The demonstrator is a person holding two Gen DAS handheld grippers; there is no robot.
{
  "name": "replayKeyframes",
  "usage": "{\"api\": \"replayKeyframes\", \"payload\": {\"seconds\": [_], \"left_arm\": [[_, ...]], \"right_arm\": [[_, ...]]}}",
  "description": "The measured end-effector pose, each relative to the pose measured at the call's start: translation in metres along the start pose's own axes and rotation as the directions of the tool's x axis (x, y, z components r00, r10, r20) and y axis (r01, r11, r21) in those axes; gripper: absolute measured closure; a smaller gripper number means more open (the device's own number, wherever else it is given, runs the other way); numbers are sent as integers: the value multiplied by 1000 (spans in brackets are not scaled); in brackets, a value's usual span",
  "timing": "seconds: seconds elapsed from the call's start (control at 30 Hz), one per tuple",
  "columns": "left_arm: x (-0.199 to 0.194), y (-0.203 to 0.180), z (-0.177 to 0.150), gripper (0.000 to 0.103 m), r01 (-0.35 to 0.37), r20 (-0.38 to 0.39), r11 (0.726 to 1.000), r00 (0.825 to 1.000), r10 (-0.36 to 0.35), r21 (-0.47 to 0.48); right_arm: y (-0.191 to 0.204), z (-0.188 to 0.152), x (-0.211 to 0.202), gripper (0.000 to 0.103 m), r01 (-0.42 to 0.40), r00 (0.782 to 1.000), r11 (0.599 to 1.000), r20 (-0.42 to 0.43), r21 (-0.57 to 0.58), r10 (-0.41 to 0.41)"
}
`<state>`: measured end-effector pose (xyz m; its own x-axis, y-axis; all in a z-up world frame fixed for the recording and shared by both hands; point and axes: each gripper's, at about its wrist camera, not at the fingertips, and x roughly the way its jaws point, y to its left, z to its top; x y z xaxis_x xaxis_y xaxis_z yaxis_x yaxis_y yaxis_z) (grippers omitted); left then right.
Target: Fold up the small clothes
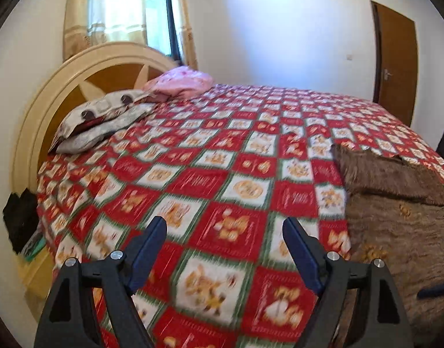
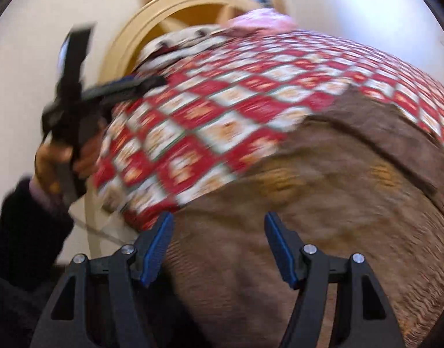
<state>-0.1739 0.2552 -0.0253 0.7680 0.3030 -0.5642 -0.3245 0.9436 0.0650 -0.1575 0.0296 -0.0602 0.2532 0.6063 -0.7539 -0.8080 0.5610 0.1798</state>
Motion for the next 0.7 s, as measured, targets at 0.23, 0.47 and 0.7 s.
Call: {"api": "replayKeyframes", "payload": {"seconds": [0.23, 0.47, 0.7], "left_arm": [[-6, 19, -18, 20, 8, -25, 998, 1000, -9, -57], [-14, 23, -17, 20, 24, 17, 999, 1000, -23, -48], [-20, 3, -21, 20, 92, 51, 994, 994, -95, 64]], "right_arm": [[49, -14, 40, 38, -30, 994, 986, -105, -162, 13], [67, -29, 72, 61, 54, 981, 951, -161, -305, -108], [41, -22, 58, 96, -17, 985, 983, -169, -181, -14]]}}
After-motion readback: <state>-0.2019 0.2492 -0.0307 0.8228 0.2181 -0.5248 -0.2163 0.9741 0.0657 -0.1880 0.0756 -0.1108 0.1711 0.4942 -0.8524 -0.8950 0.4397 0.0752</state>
